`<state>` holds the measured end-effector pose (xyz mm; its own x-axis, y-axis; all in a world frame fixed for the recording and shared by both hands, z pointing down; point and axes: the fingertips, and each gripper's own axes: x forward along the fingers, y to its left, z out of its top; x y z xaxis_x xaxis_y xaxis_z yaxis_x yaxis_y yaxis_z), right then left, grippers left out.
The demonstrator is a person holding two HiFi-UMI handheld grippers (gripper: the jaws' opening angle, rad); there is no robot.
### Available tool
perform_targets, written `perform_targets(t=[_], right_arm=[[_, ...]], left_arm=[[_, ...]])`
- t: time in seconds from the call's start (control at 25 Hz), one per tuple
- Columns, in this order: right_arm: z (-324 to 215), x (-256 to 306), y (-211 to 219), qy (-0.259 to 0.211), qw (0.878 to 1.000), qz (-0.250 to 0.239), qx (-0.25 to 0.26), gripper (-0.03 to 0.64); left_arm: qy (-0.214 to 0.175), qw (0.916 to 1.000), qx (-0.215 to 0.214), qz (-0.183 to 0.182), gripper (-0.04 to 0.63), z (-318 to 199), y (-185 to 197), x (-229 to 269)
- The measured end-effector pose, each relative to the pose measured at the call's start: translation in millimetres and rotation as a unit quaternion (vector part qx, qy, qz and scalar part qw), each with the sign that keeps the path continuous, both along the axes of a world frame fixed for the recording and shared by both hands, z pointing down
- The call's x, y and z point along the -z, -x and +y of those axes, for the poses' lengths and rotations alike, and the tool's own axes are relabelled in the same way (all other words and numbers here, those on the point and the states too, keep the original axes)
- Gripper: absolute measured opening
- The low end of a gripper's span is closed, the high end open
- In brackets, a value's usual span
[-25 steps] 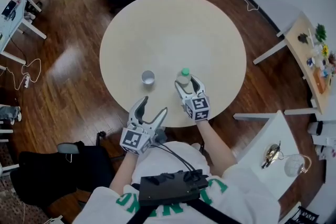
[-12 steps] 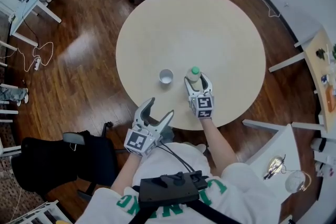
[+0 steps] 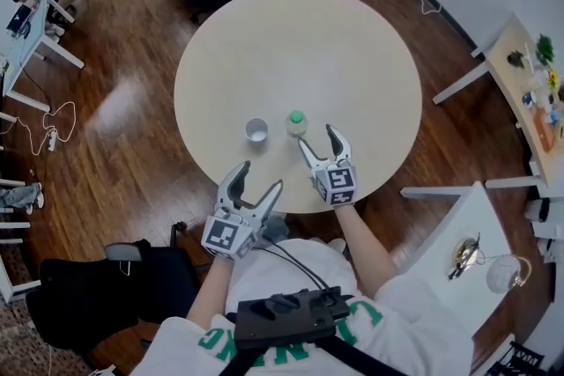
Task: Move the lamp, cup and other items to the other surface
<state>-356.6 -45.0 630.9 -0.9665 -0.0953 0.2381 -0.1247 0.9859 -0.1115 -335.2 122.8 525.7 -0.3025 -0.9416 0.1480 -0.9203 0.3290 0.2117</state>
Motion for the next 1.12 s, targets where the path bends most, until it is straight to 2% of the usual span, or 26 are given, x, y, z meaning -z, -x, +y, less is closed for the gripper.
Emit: perform_targets(t=[0.16, 0.28, 0.4, 0.52, 0.68, 0.8, 0.96, 1.12], right_arm=[[-11.0, 41.3, -40.2, 0.000, 0.998, -0.031, -0.049, 0.368], [-39.2, 72.8, -87.3, -0.014, 0.992, -0.041, -0.115, 0.367], [-65.7, 96.6, -143.5, -0.017, 0.983, -0.057, -0.172, 0.367], [-98.0, 113.3, -210.4, -0.019, 0.967, -0.071, -0.245, 0.367], [-123.1, 134.1, -301.9, -0.014, 0.938, -0.075, -0.338, 0.367], [-128.2, 142.7, -354.6, -0.026, 0.919, -0.089, -0.382, 0.364], [-118.8, 153.3, -414.7, -0.054, 0.893, -0.080, -0.440, 0.345], [-103.0, 163.0, -453.8, -0.054, 0.876, -0.090, -0.470, 0.337]], left_arm=[[-0.023, 0.9994, -0.022, -0.015, 0.333, -5.5, 0.8, 18.2], [-0.030, 0.9971, -0.060, -0.036, 0.318, -31.8, -12.6, 48.3], [-0.038, 0.9918, -0.103, -0.066, 0.318, -60.2, -36.0, 49.4], [-0.051, 0.9843, -0.152, -0.073, 0.318, -98.3, -68.4, 55.4], [-0.064, 0.9734, -0.208, -0.072, 0.318, -143.3, -119.9, 64.0], [-0.072, 0.9666, -0.234, -0.078, 0.318, -168.0, -150.9, 67.6], [-0.084, 0.9555, -0.273, -0.074, 0.318, -193.0, -195.1, 79.8], [-0.086, 0.9459, -0.302, -0.080, 0.318, -212.0, -226.2, 76.9]])
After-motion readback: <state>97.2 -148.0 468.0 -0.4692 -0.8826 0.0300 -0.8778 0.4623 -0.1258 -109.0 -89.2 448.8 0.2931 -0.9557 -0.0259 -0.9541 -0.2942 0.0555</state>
